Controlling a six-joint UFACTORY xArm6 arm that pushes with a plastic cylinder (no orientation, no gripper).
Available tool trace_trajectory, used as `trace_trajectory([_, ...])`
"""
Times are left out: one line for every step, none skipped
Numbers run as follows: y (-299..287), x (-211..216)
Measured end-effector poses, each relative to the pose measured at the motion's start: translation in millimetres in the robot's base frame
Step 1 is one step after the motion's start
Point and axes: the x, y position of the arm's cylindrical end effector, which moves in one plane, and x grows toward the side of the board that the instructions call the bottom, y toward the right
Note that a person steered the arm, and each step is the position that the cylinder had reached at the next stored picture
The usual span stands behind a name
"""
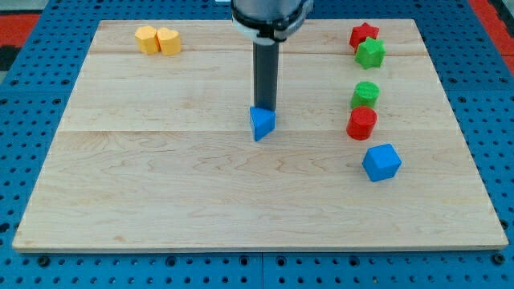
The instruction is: Nudge the blue cube a bit up
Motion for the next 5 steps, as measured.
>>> trace_trajectory([0, 40])
trace_trajectory([4, 69])
trace_trajectory([58, 78])
trace_trajectory([132, 99])
trace_trajectory([164, 137])
